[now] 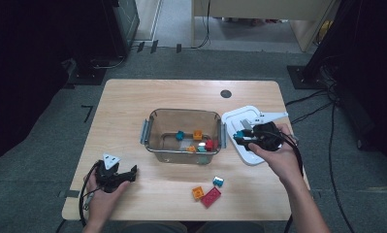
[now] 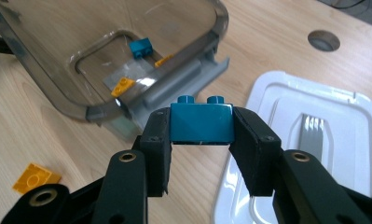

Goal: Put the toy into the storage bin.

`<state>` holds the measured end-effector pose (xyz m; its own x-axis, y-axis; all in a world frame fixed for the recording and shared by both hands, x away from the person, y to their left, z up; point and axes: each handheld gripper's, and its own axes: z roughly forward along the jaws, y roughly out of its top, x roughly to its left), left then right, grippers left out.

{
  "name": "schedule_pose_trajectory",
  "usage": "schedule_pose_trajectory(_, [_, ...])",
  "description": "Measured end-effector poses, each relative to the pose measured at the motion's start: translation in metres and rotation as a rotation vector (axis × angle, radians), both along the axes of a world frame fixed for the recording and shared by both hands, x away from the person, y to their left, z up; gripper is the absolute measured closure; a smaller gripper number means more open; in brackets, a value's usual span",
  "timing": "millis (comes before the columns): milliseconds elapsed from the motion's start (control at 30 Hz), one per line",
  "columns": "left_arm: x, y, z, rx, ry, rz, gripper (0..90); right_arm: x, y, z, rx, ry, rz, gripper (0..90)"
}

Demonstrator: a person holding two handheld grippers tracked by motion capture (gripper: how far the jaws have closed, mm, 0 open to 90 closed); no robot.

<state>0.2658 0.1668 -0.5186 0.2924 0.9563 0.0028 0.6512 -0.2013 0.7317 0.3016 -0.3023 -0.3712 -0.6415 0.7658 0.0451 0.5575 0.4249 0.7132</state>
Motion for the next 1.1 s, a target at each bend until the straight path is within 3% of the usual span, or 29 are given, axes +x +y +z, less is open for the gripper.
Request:
schedule_pose_trajectory(200, [0.0,0.0,0.0,0.0,0.0,0.0,13.2,0.01,0.014,0.013,0.031,-0.004,0.033,60.2])
schedule_pose_trajectory(500, [0.0,0.0,0.0,0.0,0.0,0.0,13.2,0.023,0.041,0.022,0.025,-0.005,0.076,60.2])
schedule_pose_trajectory(900, [0.0,0.0,0.0,0.0,0.0,0.0,13.2,0.039,0.075,0.022,0.001,0.014,0.131,60.2])
schedule_pose_trajectory(1100, [0.0,0.0,0.0,0.0,0.0,0.0,13.2,0.047,0.091,0.014,-0.02,0.044,0.159,60.2])
